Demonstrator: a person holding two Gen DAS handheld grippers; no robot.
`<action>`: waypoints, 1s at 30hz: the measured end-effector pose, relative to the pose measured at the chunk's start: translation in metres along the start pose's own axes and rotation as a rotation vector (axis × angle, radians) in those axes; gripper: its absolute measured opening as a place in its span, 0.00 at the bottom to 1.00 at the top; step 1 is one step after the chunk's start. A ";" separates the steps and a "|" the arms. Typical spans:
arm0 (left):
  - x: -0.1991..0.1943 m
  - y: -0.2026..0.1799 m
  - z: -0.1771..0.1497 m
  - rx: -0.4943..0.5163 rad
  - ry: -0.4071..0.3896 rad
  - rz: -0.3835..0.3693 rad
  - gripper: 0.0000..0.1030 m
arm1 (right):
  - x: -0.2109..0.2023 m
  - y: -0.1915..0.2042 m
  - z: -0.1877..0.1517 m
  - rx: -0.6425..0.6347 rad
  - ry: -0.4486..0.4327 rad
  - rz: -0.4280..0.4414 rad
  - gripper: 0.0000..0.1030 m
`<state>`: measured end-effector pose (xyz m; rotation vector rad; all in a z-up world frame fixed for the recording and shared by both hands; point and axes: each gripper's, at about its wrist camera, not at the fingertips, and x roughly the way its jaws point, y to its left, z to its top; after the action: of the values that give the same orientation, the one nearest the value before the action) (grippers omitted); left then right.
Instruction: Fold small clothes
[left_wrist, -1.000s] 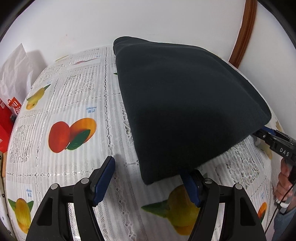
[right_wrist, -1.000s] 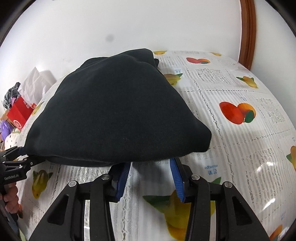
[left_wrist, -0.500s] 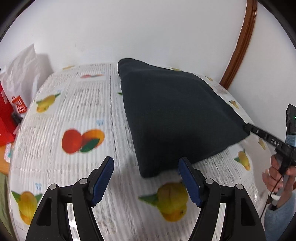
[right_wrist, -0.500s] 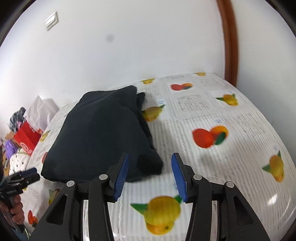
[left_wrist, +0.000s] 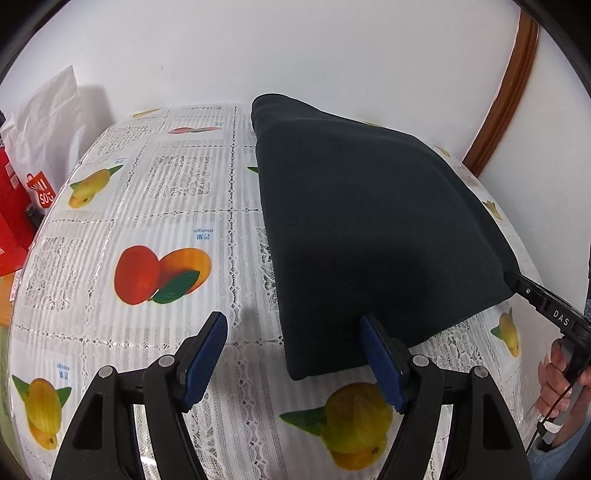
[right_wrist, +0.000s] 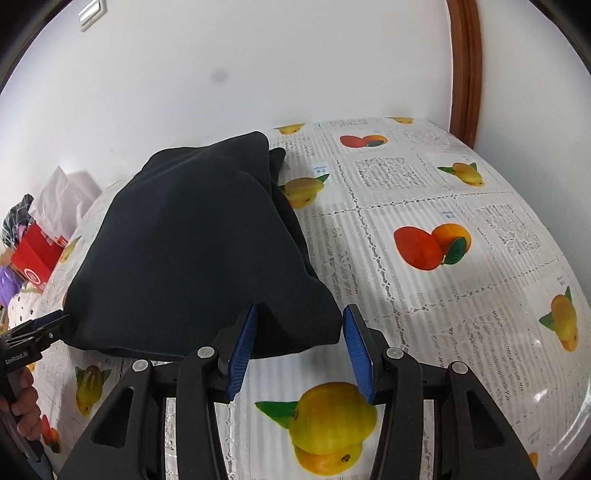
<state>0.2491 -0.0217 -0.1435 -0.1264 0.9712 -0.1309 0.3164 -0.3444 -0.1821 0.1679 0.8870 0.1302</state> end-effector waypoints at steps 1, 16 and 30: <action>-0.001 0.000 -0.001 -0.004 0.001 -0.001 0.70 | -0.001 0.000 0.000 0.003 0.001 -0.007 0.47; -0.013 0.006 -0.009 -0.021 -0.005 0.033 0.68 | -0.010 0.013 -0.004 -0.050 0.018 -0.064 0.54; -0.015 0.012 -0.011 -0.020 -0.007 0.008 0.68 | -0.014 0.022 0.004 -0.056 0.003 -0.070 0.55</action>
<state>0.2323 -0.0083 -0.1398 -0.1408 0.9666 -0.1133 0.3101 -0.3257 -0.1647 0.0844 0.8901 0.0899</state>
